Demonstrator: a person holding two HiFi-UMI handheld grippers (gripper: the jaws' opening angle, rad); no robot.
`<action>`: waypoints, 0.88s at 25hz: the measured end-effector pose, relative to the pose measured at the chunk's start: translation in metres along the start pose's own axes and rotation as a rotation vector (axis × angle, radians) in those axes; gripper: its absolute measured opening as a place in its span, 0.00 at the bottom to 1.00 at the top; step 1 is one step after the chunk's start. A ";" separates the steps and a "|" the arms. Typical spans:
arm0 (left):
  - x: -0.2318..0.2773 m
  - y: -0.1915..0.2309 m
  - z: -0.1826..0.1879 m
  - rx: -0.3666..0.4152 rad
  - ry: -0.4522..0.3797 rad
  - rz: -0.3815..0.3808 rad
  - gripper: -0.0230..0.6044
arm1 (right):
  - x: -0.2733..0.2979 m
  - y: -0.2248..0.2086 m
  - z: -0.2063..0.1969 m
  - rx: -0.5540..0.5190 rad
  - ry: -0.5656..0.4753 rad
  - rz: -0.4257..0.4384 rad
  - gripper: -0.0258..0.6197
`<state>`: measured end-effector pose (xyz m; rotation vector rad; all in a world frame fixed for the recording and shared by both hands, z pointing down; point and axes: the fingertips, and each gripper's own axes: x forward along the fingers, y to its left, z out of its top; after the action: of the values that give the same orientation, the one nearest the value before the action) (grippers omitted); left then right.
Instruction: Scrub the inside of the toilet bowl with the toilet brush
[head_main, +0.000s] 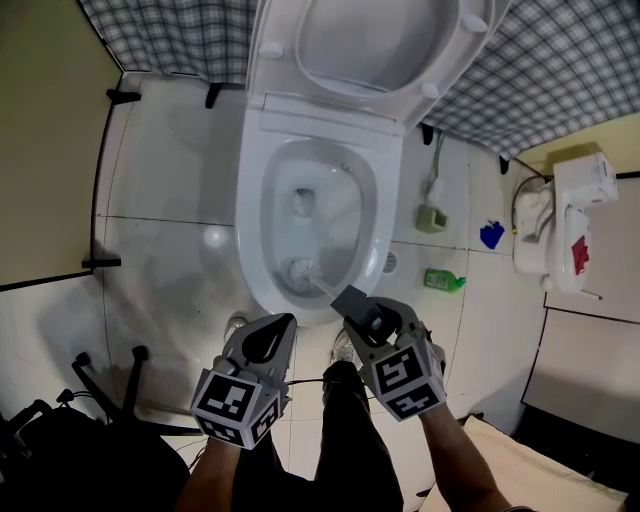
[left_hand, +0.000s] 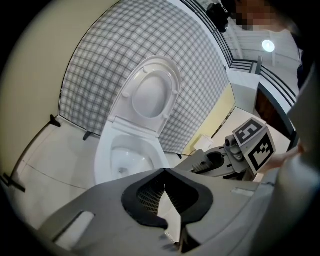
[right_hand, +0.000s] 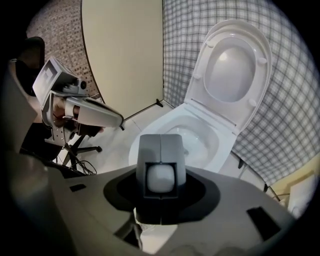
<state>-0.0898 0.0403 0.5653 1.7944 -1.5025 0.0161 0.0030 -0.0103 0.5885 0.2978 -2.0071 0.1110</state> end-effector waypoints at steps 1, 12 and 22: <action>0.000 0.002 -0.001 -0.004 0.001 0.004 0.04 | 0.002 -0.005 -0.001 -0.002 0.004 -0.014 0.33; 0.010 0.006 0.004 -0.003 -0.001 0.025 0.04 | 0.009 -0.088 0.006 -0.157 0.031 -0.241 0.33; 0.034 -0.006 -0.001 0.005 0.038 0.010 0.04 | 0.052 -0.145 0.059 -0.064 -0.204 -0.358 0.33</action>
<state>-0.0742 0.0129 0.5791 1.7802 -1.4860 0.0587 -0.0327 -0.1713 0.6009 0.6427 -2.1191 -0.2170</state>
